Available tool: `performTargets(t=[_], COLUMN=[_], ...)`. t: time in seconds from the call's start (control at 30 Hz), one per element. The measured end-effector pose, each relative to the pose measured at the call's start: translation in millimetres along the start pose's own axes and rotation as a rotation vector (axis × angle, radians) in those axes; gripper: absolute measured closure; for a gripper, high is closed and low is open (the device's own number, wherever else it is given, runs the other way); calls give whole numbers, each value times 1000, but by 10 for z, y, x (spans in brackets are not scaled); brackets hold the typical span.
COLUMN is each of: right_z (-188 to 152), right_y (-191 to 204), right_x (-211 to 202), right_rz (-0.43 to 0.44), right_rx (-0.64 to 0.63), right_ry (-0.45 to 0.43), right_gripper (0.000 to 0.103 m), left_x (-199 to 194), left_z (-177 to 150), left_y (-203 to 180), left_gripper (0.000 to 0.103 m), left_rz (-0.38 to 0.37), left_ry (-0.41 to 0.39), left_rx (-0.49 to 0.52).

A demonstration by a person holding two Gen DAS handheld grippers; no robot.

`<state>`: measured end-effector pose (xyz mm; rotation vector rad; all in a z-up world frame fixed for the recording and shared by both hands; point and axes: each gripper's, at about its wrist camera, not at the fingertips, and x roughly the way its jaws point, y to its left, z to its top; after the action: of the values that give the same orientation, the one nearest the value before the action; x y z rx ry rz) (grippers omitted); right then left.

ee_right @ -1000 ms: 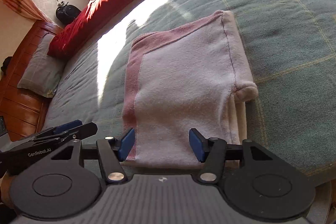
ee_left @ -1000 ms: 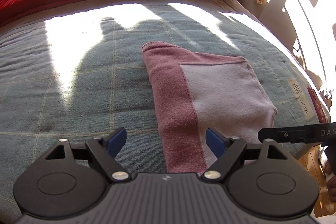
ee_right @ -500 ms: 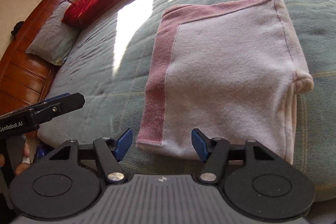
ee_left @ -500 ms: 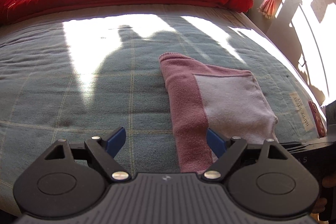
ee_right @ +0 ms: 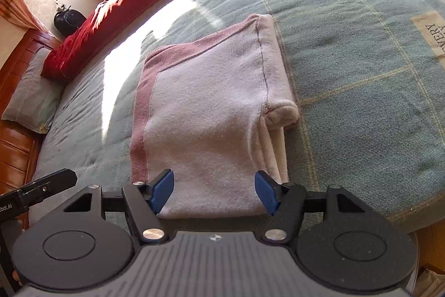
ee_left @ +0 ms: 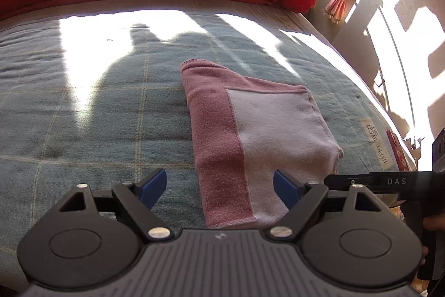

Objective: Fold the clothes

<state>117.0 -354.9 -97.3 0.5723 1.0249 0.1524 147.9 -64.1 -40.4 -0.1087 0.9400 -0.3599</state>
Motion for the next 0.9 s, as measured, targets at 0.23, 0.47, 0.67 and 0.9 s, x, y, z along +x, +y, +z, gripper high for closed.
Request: performTargets(t=[0.23, 0.47, 0.67, 0.9], right_z=[70, 331, 614, 809], right_y=[-54, -296, -694, -1019], right_x=[-157, -255, 79, 544], right_rz=[20, 10, 74, 137], right_rx=[17, 67, 157, 237], right_ry=[-38, -98, -46, 32], right_gripper=[30, 19, 19, 18], left_x=[38, 304, 666, 1102], left_z=[-12, 79, 254, 446], left_y=[28, 59, 174, 428], left_gripper=[19, 19, 19, 19], left_rz=[-55, -129, -179, -222], left_ry=[-2, 48, 126, 184], left_rx=[5, -12, -94, -234])
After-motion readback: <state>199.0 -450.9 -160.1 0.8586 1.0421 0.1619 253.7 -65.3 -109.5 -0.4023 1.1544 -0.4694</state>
